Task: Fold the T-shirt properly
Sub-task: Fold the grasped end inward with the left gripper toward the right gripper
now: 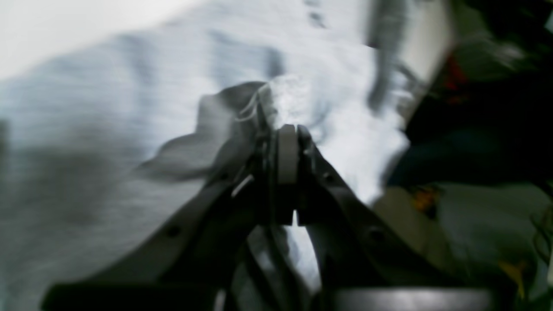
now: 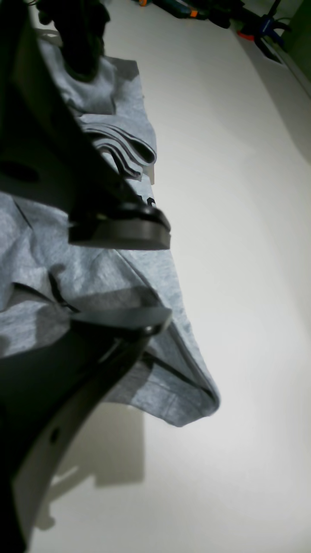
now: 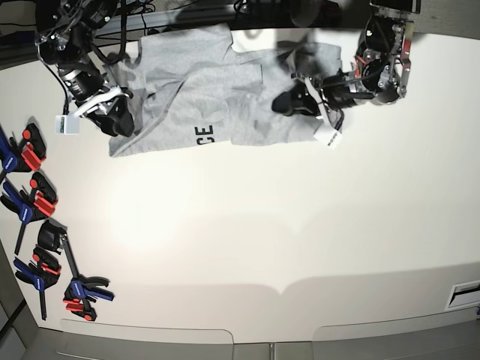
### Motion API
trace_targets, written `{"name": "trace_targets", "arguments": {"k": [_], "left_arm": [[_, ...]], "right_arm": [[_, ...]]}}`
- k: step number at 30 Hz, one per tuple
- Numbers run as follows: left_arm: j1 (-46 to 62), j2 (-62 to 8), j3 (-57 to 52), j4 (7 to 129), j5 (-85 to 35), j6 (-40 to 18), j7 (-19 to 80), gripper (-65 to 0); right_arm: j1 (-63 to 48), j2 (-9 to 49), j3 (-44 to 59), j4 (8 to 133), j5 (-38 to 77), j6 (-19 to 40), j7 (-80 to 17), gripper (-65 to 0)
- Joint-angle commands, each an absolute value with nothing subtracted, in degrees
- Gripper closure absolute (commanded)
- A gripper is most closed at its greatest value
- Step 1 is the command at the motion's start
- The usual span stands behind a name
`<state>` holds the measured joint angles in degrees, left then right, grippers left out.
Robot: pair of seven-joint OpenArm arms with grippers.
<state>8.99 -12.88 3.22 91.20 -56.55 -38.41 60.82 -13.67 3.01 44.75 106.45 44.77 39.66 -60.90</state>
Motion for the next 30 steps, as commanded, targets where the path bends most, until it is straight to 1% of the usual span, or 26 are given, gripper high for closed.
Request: {"name": "trace_targets", "arguments": {"k": [1, 4, 16, 24, 28, 29, 30], "left_arm": [[8.60, -13.02, 3.11, 92.05, -60.42, -40.00, 61.19, 0.0], [9.06, -13.02, 3.11, 92.36, -63.81, -40.00, 63.42, 0.0], [11.90, -12.25, 4.67, 97.38, -66.46, -40.00, 66.22, 0.0], [11.86, -12.23, 13.61, 97.38, -61.04, -40.00, 64.20, 0.0], [11.88, -12.21, 15.11, 97.38, -59.37, -40.00, 63.37, 0.0], [11.86, -12.23, 15.09, 97.38, -59.42, -40.00, 63.35, -4.0], [11.86, -12.25, 15.09, 97.38, -59.42, -40.00, 63.35, -10.2]], "right_arm": [[-13.34, 3.64, 44.86, 107.13, 46.00, 40.00, -59.53, -20.6], [-13.32, 3.64, 44.86, 107.13, 46.00, 40.00, -59.53, -20.6], [-13.32, 3.64, 44.86, 107.13, 46.02, 40.00, -59.51, -20.6], [-13.32, 3.64, 44.86, 107.13, 46.02, 40.00, -59.51, -20.6], [-13.32, 3.64, 44.86, 107.13, 46.02, 40.00, -59.51, -20.6], [-13.32, 3.64, 44.86, 107.13, 46.02, 40.00, -59.51, -20.6], [-13.34, 3.64, 44.86, 107.13, 46.02, 40.00, -59.51, -20.6]]}}
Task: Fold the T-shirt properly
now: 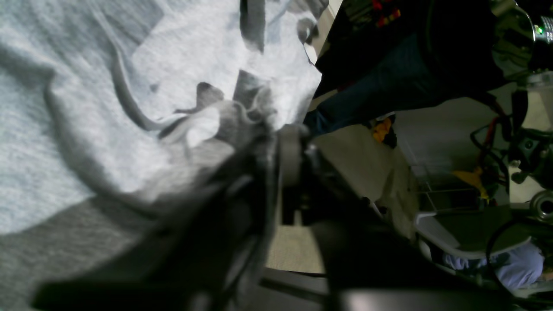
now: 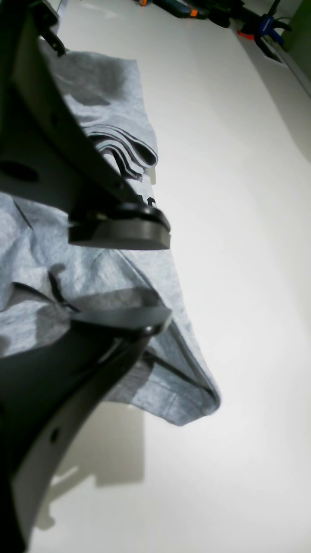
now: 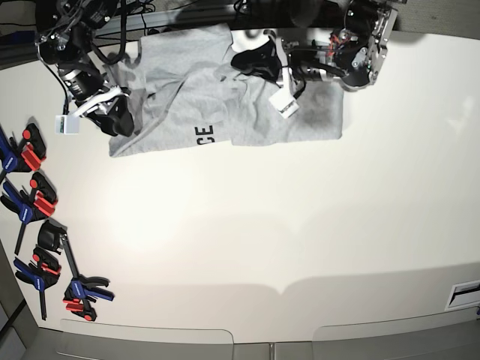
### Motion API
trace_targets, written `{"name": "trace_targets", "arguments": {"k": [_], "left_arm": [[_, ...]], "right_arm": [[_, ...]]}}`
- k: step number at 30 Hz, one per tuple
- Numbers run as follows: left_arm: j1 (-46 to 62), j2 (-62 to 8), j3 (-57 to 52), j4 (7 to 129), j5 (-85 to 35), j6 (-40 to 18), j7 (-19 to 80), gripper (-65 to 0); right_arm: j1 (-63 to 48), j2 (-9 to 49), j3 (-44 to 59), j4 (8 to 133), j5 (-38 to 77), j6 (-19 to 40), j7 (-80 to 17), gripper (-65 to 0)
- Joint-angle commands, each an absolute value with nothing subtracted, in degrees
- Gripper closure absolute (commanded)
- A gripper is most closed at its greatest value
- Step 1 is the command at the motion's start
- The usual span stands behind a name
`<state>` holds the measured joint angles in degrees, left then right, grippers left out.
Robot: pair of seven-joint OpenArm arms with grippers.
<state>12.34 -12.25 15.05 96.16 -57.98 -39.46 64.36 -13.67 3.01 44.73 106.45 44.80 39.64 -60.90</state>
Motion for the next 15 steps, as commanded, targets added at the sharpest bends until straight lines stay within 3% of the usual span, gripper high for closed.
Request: {"name": "trace_targets", "arguments": {"k": [1, 3, 11, 15], "left_arm": [[11.86, -12.23, 15.09, 97.38, -59.44, -40.00, 63.33, -15.4], [11.86, -12.23, 15.09, 97.38, -59.77, -40.00, 63.16, -20.2], [11.18, -12.27, 14.92, 101.01, -61.21, -40.00, 63.18, -20.3], [11.11, -12.29, 13.39, 104.18, -54.59, -40.00, 61.98, -20.3]], "right_arm": [[-13.32, 3.64, 44.86, 107.13, 46.02, 40.00, -59.51, -20.6], [-13.32, 3.64, 44.86, 107.13, 46.04, 40.00, -59.51, -20.6], [-13.34, 3.81, 44.88, 107.13, 45.98, 40.00, -59.51, -20.6], [-13.39, 5.26, 44.88, 107.13, 42.52, 40.00, -59.46, -22.7]]}}
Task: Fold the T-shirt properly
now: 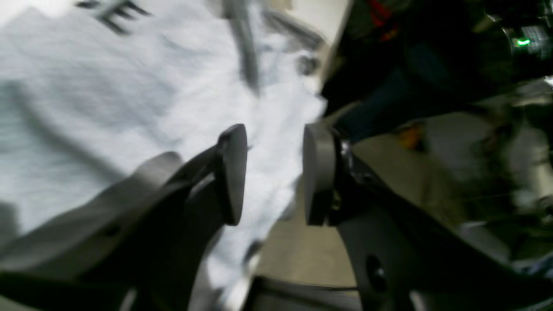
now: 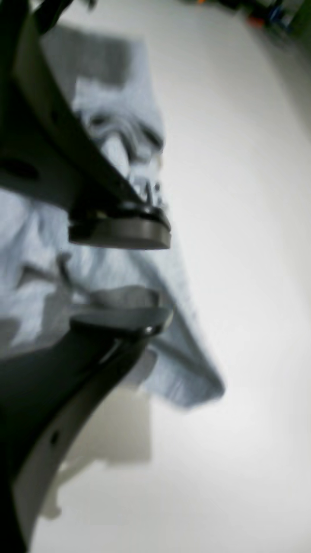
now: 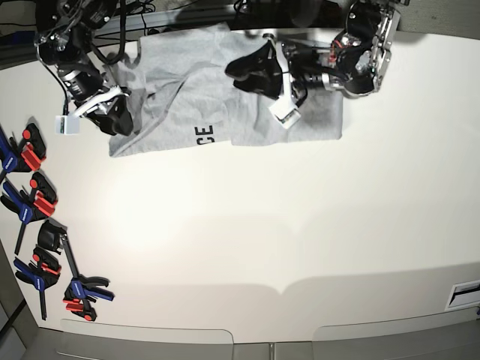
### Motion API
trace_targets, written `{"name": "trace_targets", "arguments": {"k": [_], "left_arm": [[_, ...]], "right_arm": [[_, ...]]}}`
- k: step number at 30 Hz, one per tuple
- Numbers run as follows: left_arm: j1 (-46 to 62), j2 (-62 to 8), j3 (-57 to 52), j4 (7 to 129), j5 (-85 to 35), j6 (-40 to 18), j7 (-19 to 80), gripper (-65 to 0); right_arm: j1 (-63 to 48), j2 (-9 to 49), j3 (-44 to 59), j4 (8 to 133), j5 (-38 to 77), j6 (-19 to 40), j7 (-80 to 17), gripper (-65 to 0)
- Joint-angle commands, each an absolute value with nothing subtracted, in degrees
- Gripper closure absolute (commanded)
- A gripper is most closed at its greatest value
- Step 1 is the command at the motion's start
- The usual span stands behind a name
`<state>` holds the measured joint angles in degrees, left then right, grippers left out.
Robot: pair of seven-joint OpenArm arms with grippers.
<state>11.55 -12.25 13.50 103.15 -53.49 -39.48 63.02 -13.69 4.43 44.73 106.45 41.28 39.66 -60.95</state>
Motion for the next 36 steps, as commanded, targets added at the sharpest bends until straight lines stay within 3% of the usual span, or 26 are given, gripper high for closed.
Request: {"name": "trace_targets", "arguments": {"k": [1, 4, 7, 20, 31, 36], "left_arm": [[11.11, -12.29, 12.82, 104.36, -53.28, -40.00, 61.65, -20.3], [11.29, -13.06, 11.07, 104.33, -51.83, -40.00, 60.88, -20.3], [11.29, -15.03, 10.81, 104.33, -50.85, -40.00, 59.88, -20.3], [11.29, -17.02, 10.85, 104.33, -50.37, -40.00, 59.46, -20.3], [11.29, -17.02, 10.85, 104.33, -50.37, -40.00, 59.24, -20.3], [11.27, -17.02, 10.85, 104.33, -50.37, -40.00, 59.27, -20.3]], "right_arm": [[-13.52, 6.02, 44.88, 107.13, 41.25, 40.00, -59.40, -25.7], [-14.48, 8.62, 44.88, 107.04, 38.22, 39.18, -57.56, -35.9], [-15.51, 10.92, 44.88, 105.58, 36.23, 37.28, -55.88, -40.1], [-8.82, 18.46, 44.25, 78.35, 48.36, 38.30, -63.90, -40.3], [-6.48, 18.41, 30.83, 72.36, 47.57, 37.91, -69.47, -40.2], [-6.48, 18.44, 30.52, 72.36, 51.46, 37.93, -70.61, -40.2]]}}
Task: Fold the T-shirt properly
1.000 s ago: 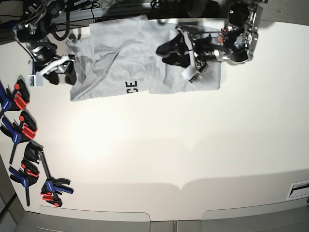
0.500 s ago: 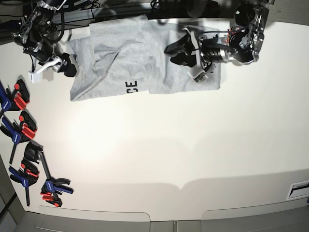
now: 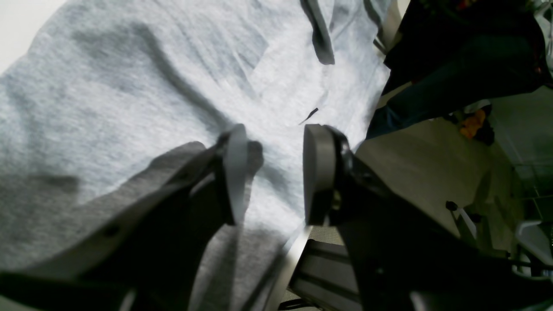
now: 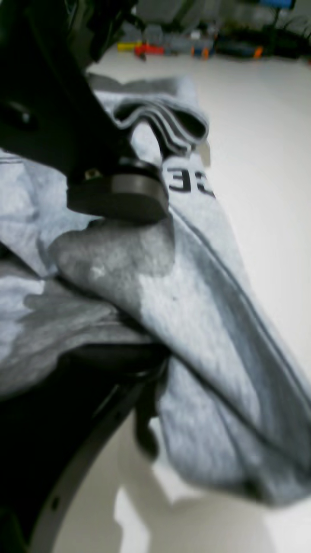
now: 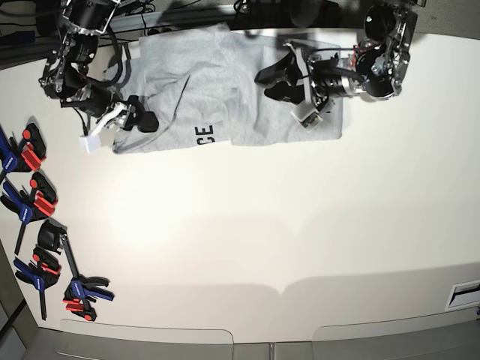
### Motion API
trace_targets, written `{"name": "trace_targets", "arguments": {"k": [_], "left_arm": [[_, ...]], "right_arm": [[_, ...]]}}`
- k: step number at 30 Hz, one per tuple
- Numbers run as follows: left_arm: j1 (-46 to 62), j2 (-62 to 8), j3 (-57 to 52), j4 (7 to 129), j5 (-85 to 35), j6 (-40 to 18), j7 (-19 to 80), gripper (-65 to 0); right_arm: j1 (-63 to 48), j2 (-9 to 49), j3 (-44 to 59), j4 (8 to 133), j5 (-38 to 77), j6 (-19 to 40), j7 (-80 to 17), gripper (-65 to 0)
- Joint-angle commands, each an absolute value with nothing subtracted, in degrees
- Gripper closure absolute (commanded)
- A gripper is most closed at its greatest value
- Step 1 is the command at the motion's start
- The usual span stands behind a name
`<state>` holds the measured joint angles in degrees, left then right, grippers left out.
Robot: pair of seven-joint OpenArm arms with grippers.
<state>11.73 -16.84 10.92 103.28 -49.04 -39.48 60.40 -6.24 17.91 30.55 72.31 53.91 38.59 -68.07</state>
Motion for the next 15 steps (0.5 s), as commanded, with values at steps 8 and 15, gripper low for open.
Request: {"name": "trace_targets", "arguments": {"k": [8, 15], "left_arm": [[11.62, -17.06, 3.64, 104.36, -50.39, -40.00, 59.33, -18.4], [15.29, -17.21, -9.41, 104.33, -44.07, -38.68, 58.11, 0.0]], "right_arm": [[-6.24, 18.94, 30.79, 72.36, 51.46, 37.95, -72.90, 0.0], [-3.16, 18.90, 30.79, 72.40, 51.66, 38.20, -73.08, 0.0]]}}
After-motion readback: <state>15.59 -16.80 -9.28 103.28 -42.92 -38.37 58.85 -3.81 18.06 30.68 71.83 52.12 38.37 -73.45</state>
